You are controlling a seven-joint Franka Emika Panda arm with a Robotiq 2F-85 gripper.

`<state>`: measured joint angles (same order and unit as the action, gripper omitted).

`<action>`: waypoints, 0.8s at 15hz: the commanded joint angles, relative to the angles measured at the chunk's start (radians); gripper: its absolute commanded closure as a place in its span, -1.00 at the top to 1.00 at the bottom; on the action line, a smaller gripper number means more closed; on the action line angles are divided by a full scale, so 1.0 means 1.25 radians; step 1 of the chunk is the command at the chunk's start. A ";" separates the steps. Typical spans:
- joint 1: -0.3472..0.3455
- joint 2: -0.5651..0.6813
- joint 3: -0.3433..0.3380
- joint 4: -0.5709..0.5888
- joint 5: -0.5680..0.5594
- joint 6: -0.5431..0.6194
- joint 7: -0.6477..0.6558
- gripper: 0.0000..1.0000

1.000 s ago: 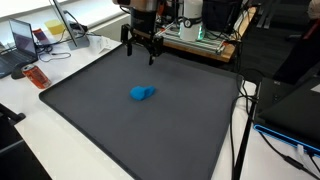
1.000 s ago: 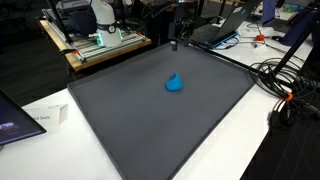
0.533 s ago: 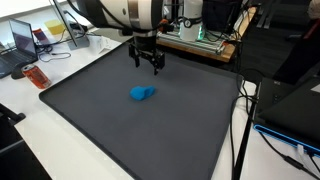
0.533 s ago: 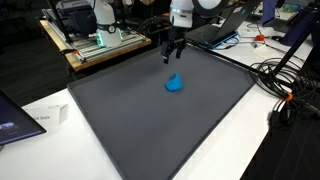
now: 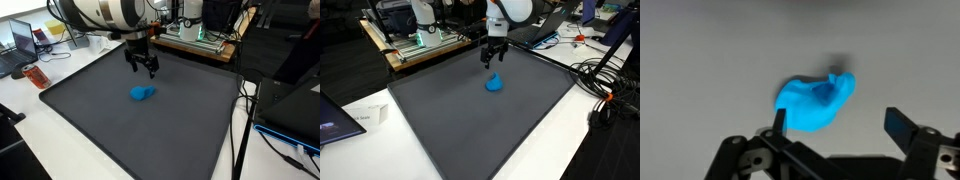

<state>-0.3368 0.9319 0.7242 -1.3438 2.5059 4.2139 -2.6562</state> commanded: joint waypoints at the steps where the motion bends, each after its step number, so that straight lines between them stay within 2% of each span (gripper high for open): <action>1: 0.007 0.048 0.019 0.094 0.007 0.032 -0.023 1.00; 5: 0.020 0.080 0.013 0.127 0.007 0.032 -0.026 1.00; 12: 0.064 0.141 -0.032 0.212 0.007 0.030 -0.011 1.00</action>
<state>-0.2933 1.0619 0.7110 -1.1693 2.5059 4.2139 -2.6562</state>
